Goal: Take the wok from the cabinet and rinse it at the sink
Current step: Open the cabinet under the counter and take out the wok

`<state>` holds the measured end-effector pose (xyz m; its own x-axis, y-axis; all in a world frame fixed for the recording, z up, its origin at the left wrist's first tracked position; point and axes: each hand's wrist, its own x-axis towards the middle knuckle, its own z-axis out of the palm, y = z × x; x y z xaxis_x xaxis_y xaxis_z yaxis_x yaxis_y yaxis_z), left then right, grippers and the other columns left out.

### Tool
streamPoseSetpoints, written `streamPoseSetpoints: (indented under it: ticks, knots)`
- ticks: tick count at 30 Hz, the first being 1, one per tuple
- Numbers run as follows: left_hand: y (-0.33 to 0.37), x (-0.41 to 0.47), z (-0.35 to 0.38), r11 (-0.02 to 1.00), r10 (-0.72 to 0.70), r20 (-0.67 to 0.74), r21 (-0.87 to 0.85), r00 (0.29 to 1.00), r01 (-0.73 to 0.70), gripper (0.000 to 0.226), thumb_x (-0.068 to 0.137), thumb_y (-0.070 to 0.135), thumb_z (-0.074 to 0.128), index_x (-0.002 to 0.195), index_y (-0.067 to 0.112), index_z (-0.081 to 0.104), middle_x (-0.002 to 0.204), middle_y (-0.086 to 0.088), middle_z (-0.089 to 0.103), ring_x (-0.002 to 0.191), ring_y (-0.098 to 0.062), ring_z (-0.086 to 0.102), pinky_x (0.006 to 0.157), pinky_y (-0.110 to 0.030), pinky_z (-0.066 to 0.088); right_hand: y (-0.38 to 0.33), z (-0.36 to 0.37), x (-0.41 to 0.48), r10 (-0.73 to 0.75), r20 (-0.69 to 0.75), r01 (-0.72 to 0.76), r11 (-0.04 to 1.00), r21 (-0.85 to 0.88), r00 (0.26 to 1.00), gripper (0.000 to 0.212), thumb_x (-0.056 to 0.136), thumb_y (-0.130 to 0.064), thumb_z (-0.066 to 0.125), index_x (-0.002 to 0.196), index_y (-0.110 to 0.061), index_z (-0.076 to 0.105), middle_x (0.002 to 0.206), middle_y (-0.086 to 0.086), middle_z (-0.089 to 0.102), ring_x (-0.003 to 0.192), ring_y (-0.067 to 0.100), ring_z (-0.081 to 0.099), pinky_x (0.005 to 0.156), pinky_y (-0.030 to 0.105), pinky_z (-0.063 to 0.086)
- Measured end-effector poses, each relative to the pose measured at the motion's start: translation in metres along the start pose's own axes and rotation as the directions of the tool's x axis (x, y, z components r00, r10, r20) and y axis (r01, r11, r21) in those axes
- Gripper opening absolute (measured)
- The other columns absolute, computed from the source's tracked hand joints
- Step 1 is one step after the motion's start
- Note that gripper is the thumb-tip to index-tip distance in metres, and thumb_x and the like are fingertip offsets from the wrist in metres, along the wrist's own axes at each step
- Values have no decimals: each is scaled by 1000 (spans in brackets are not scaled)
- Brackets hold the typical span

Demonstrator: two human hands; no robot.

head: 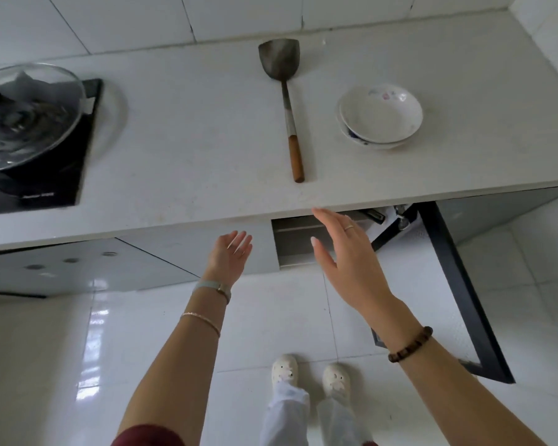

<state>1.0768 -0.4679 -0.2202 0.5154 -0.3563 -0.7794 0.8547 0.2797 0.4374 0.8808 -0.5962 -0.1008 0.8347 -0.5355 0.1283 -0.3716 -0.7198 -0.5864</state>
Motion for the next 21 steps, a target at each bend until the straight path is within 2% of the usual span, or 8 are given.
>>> streamPoseSetpoints:
  ticks: [4, 10, 12, 15, 18, 21]
  knots:
    - [10, 16, 8, 992, -34, -6, -118, 999, 33, 40, 103, 19, 34, 139, 4, 41, 146, -16, 44, 134, -31, 44, 107, -37, 38, -7, 14, 16, 30, 6, -30, 1000, -2, 1000, 46, 99, -27, 46, 143, -17, 41, 143, -3, 47, 133, 13, 40, 112, 32, 34]
    - [9, 27, 19, 957, -47, 19, -287, 999, 51, 39, 100, 15, 39, 137, 3, 45, 142, -13, 49, 131, -26, 48, 102, -34, 41, -11, 22, 25, 64, -20, -63, 998, 10, 998, 44, 98, -25, 48, 141, -16, 43, 141, -2, 49, 132, 14, 41, 111, 32, 35]
    - [5, 25, 19, 949, -46, 31, -310, 998, 53, 36, 101, 15, 39, 134, 4, 46, 142, -12, 49, 133, -26, 46, 107, -35, 38, -11, 23, 25, 64, -32, -64, 998, 8, 997, 44, 98, -24, 48, 141, -15, 44, 141, -2, 50, 131, 13, 42, 111, 34, 36]
    - [2, 21, 18, 938, -54, 59, -339, 997, 71, 41, 101, 14, 39, 140, 3, 41, 140, -11, 49, 134, -26, 45, 108, -36, 38, -13, 23, 24, 55, -43, -56, 998, -7, 998, 43, 98, -24, 48, 140, -15, 45, 140, -1, 51, 130, 13, 43, 110, 36, 37]
    - [1, 16, 18, 949, -59, 24, -308, 998, 64, 29, 101, 12, 40, 125, 0, 49, 144, -10, 45, 134, -27, 44, 110, -35, 37, -14, 22, 19, 38, -42, -39, 999, -28, 998, 43, 99, -26, 46, 140, -14, 45, 139, 0, 52, 130, 15, 43, 111, 36, 36]
    - [-6, 6, 11, 953, -79, 2, -292, 997, 76, 38, 101, 15, 41, 136, 0, 42, 143, -8, 43, 136, -26, 40, 112, -34, 34, -16, 21, 11, 20, -28, -21, 999, -44, 999, 43, 99, -29, 45, 139, -14, 46, 139, 0, 52, 131, 15, 43, 114, 37, 31]
